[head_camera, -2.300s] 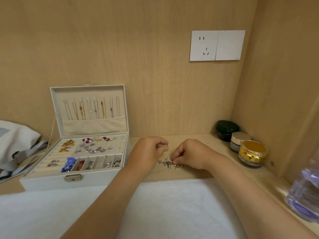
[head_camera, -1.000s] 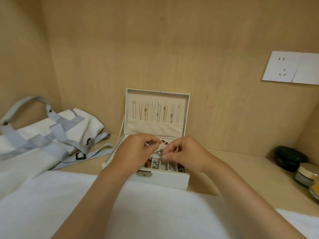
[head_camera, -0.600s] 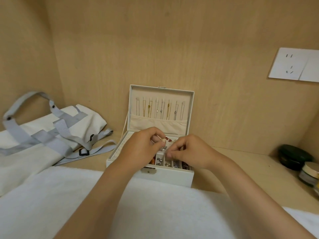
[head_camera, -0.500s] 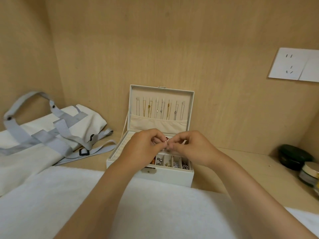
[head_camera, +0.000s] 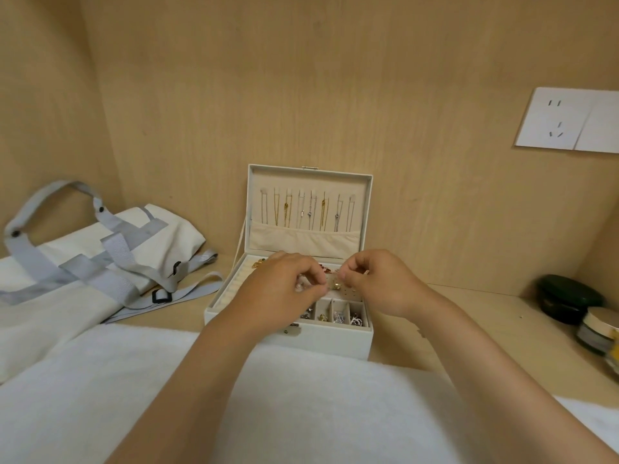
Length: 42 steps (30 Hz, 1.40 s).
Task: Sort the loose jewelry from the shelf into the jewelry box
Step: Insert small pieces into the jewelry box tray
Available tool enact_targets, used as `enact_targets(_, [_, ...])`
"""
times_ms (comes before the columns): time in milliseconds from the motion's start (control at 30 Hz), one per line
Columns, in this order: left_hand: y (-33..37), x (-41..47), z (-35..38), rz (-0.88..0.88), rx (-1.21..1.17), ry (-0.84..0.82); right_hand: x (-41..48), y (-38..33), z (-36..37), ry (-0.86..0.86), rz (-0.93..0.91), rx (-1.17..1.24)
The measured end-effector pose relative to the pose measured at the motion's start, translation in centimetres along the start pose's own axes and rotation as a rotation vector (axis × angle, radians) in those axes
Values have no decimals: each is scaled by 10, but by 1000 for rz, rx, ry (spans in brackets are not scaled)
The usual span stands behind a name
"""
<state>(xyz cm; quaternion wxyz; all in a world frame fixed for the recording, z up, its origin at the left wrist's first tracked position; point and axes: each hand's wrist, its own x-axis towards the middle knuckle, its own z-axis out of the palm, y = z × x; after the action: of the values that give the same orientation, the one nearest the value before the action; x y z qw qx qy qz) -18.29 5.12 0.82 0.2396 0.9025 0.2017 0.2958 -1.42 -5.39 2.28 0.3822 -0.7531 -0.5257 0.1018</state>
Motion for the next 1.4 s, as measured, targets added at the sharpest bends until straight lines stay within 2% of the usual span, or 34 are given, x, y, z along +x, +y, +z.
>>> enact_targets(133, [0,2,-2,36,130,-150,1,3,-2,3,6,26])
enact_targets(233, [3,4,0,29,168,-195,1,2,1,-20,-16,22])
enact_targets(500, [12,14,5,-15,271,-208,2,1,2,-6,-46,35])
enact_targets(667, [10,15,5,-40,204,-117,1,-1,1,-14,-46,30])
enact_targets(833, [-3,7,-7,-25,131,-49,-3,-7,5,-100,-26,-70])
enact_targets(1033, [0,-1,-6,-22,197,-168,-9,-12,17,-160,-69,-318])
enact_targets(1167, [0,-2,-3,-39,188,-211,-11,-15,13,-145,-127,-375])
enact_targets(1300, [1,-2,-2,-31,186,-200,-16,-17,13,-207,-146,-430])
enact_targets(1400, [0,-1,-1,-21,175,-186,-17,-19,9,-200,-145,-391])
